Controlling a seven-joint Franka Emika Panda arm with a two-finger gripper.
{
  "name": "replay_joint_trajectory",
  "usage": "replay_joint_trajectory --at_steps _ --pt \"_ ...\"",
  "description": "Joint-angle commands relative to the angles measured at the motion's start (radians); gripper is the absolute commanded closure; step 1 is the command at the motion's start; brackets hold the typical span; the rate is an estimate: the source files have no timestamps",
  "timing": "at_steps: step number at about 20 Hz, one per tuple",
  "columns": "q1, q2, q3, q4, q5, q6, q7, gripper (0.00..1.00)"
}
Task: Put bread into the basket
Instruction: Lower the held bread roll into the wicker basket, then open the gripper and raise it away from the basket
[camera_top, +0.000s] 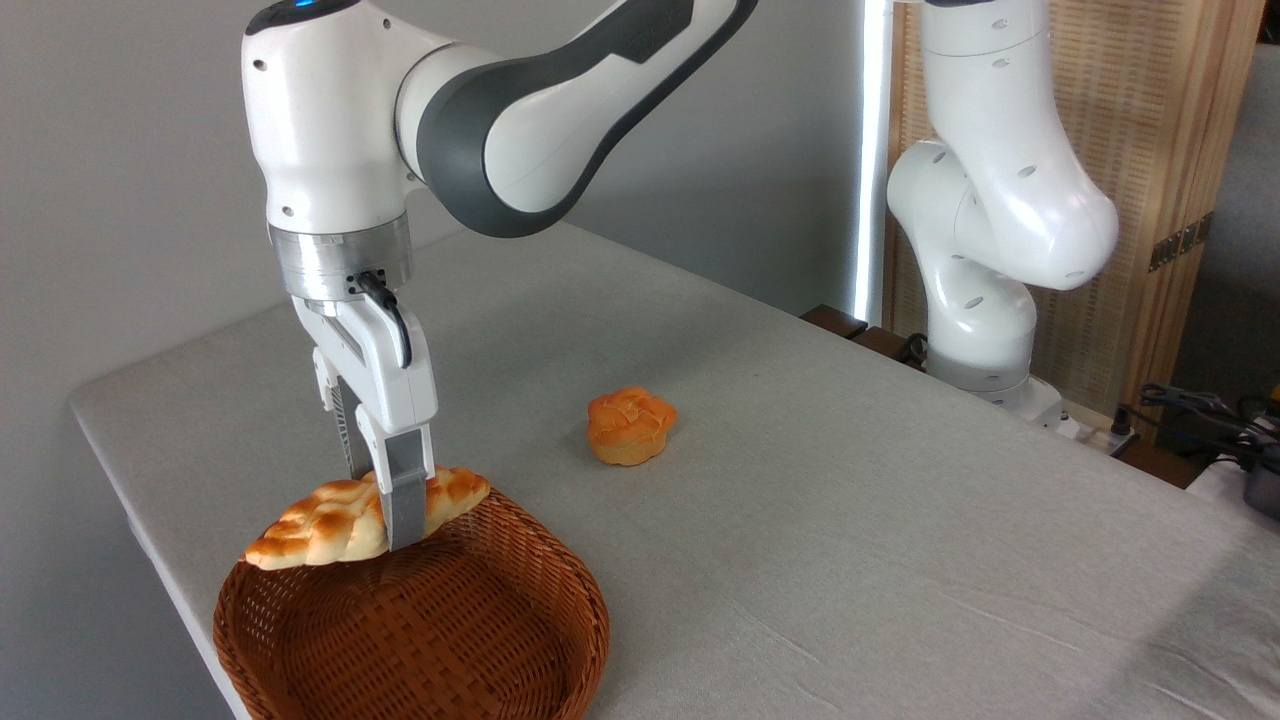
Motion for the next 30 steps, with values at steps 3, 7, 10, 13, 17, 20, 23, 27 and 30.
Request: replay_joint_trajectory --at_steps 3,7,10,13,17,20,23,27,30 --pt "0.008 0.006 -0.002 0.011 0.013 0.026 0.016 0.0" --pt "0.009 0.006 -0.001 0.013 0.013 0.049 0.014 0.0" --pt "0.011 -0.003 0.008 0.019 0.011 0.048 0.003 0.0" --pt "0.016 -0.055 0.013 0.02 -0.002 0.004 -0.023 0.0" --pt "0.022 -0.166 0.031 0.019 -0.007 -0.186 -0.033 0.0" --pt "0.023 -0.215 0.025 0.019 -0.007 -0.301 -0.047 0.0" --pt "0.023 -0.243 0.021 0.017 -0.007 -0.343 -0.09 0.0" --pt "0.057 -0.258 0.027 0.02 -0.007 -0.372 -0.093 0.0" --pt "0.078 -0.258 0.012 0.022 -0.013 -0.391 -0.098 0.0"
